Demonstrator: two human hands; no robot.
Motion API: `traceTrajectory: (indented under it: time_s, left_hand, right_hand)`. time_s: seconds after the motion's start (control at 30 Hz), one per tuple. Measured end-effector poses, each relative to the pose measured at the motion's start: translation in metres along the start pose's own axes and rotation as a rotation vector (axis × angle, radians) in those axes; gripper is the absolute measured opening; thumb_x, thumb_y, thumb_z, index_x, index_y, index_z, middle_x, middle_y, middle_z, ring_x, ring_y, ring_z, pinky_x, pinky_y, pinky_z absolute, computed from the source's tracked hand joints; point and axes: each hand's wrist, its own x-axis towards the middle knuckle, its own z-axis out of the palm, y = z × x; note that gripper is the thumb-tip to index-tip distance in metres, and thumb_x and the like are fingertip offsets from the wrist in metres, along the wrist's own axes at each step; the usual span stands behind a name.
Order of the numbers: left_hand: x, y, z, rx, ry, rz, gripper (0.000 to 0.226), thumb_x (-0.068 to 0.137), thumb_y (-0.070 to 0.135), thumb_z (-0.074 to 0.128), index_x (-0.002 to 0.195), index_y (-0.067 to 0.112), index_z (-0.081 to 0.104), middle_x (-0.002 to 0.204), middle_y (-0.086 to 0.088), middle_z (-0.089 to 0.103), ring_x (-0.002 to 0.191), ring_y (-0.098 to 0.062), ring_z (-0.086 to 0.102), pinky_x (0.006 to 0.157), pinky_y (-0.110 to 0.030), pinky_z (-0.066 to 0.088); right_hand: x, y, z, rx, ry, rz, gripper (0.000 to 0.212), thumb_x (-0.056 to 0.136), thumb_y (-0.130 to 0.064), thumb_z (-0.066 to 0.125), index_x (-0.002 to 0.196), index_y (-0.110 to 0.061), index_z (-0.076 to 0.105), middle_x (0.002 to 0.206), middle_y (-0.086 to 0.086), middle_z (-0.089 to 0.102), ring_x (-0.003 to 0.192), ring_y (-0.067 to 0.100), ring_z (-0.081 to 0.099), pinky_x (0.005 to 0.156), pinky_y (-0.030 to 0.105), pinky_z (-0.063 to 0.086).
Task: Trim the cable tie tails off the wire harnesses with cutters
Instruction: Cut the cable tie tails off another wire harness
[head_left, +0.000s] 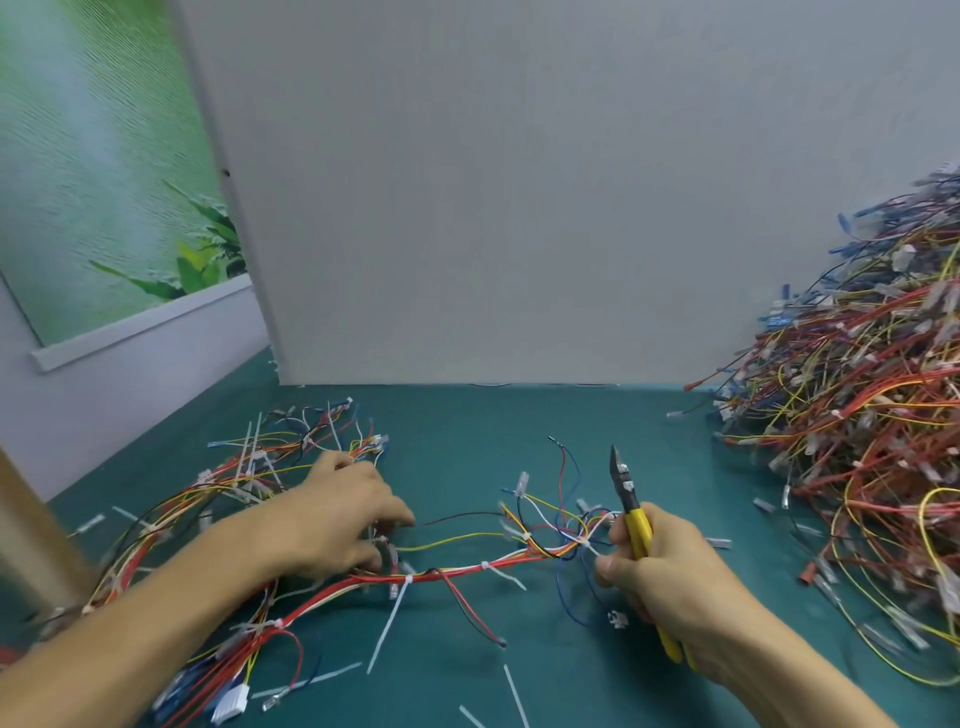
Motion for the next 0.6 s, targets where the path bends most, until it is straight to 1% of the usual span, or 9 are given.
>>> traceTrajectory:
  time_s: [0.07,0.13,0.17,0.23,0.3,0.37,0.47,0.53,0.6]
  left_hand:
    - [0.001,-0.002,0.007,-0.104,0.127,0.011,0.024,0.091,0.037,0.059,0.115,0.034,0.058,0.1,0.019,0.065,0.104,-0.001,0.05,0.106,-0.028,0.021]
    - [0.0,-0.008,0.007,-0.412,0.273,-0.018,0.012,0.089,0.03,0.065,0.1,0.03,0.059,0.088,0.021,0.067,0.089,0.001,0.057,0.093,-0.025,0.04]
    - [-0.002,-0.01,0.004,-0.546,0.312,-0.037,0.011,0.089,0.026,0.067,0.094,0.029,0.057,0.083,0.019,0.067,0.084,-0.001,0.06,0.084,-0.027,0.045]
    - [-0.005,-0.011,-0.002,-0.719,0.317,-0.063,0.014,0.09,0.022,0.065,0.088,0.031,0.054,0.081,0.015,0.07,0.079,-0.004,0.064,0.08,-0.027,0.048]
    - [-0.005,-0.011,-0.007,-0.935,0.291,-0.071,0.008,0.093,0.015,0.059,0.091,0.022,0.056,0.087,0.008,0.074,0.085,-0.007,0.069,0.085,-0.024,0.049]
    - [-0.004,-0.011,-0.013,-1.161,0.296,-0.086,0.002,0.094,0.007,0.054,0.093,0.006,0.053,0.09,-0.007,0.075,0.089,-0.02,0.071,0.086,-0.026,0.052]
    - [-0.003,-0.01,-0.018,-1.361,0.335,-0.146,0.008,0.095,0.007,0.05,0.095,-0.001,0.048,0.098,-0.014,0.073,0.087,-0.029,0.072,0.081,-0.033,0.054]
    - [-0.003,-0.011,-0.02,-1.443,0.361,-0.173,0.015,0.094,0.011,0.05,0.098,-0.004,0.049,0.101,-0.011,0.072,0.087,-0.031,0.072,0.082,-0.038,0.05]
    - [-0.002,-0.012,-0.02,-1.522,0.386,-0.18,0.02,0.091,0.015,0.052,0.097,-0.003,0.054,0.093,-0.014,0.067,0.085,-0.033,0.072,0.083,-0.037,0.049]
  right_hand:
    - [-0.003,-0.006,-0.004,-0.223,0.079,-0.076,0.021,0.089,-0.018,0.067,0.085,-0.013,0.047,0.075,0.0,0.052,0.066,0.019,0.044,0.06,0.032,0.032]
    - [-0.008,-0.02,-0.008,-0.558,0.256,-0.227,0.031,0.091,-0.037,0.062,0.081,-0.022,0.037,0.079,-0.007,0.044,0.074,0.022,0.043,0.061,0.036,0.031]
    - [-0.013,-0.033,-0.009,-0.595,0.334,-0.312,0.034,0.091,-0.039,0.06,0.079,-0.024,0.033,0.079,-0.008,0.043,0.075,0.025,0.044,0.06,0.037,0.031]
    - [-0.016,-0.059,-0.007,-0.502,0.375,-0.471,0.028,0.092,-0.035,0.06,0.082,-0.023,0.037,0.076,-0.007,0.051,0.071,0.025,0.05,0.056,0.037,0.035]
    - [-0.012,-0.081,0.003,-0.422,0.294,-0.577,0.018,0.092,-0.029,0.059,0.088,-0.022,0.044,0.077,-0.006,0.06,0.069,0.02,0.055,0.055,0.032,0.04]
    - [-0.005,-0.095,0.02,-0.455,0.148,-0.596,0.012,0.091,-0.024,0.058,0.092,-0.021,0.046,0.086,-0.004,0.065,0.074,0.021,0.058,0.061,0.035,0.046]
    - [0.01,-0.091,0.044,-0.61,-0.052,-0.452,0.018,0.087,-0.022,0.06,0.098,-0.018,0.047,0.096,0.005,0.065,0.085,0.029,0.062,0.074,0.041,0.053]
    - [0.016,-0.079,0.051,-0.673,-0.123,-0.357,0.024,0.083,-0.025,0.065,0.097,-0.018,0.047,0.098,0.006,0.063,0.088,0.029,0.061,0.075,0.04,0.054]
    - [0.02,-0.067,0.052,-0.702,-0.131,-0.328,0.022,0.081,-0.026,0.065,0.091,-0.02,0.047,0.094,0.005,0.061,0.086,0.028,0.059,0.072,0.038,0.052]
